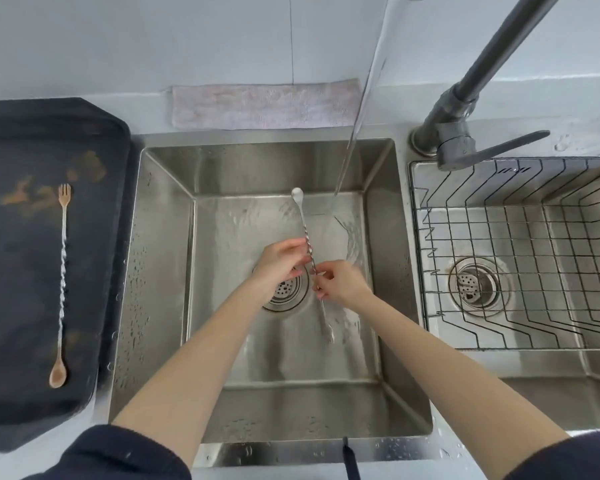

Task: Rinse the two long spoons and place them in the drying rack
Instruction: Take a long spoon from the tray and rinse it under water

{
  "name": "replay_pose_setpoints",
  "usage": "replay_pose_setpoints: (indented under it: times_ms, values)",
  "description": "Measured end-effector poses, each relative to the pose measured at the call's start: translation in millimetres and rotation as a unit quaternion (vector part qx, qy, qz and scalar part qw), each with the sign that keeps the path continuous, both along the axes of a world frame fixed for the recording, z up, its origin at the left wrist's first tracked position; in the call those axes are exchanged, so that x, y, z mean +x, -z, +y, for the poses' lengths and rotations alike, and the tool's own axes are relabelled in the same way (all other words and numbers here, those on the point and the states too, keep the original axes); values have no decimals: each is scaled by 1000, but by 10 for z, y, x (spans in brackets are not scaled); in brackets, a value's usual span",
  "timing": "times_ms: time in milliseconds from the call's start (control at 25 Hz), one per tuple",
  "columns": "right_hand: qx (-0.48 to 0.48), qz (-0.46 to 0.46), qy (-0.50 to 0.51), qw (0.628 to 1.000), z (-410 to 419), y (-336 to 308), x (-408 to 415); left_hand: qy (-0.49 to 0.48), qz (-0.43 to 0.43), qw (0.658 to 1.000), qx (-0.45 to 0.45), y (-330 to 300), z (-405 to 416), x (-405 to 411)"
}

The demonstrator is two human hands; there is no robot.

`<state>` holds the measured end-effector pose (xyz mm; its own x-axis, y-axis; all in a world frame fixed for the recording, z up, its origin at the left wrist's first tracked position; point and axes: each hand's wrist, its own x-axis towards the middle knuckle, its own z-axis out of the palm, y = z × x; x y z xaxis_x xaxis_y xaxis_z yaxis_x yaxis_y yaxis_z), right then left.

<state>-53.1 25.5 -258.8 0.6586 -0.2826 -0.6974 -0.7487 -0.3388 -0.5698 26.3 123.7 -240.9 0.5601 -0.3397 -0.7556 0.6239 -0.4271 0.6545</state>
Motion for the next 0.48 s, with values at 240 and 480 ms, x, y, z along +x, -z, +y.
replay_pose_setpoints:
  times_ms: [240,480]
  values:
    - [-12,58,20,998,55,303,-96,96,22,993,63,312,-10,-168]
    - [-10,72,5,997,44,379,-147,137,16,986,97,413,-29,-220]
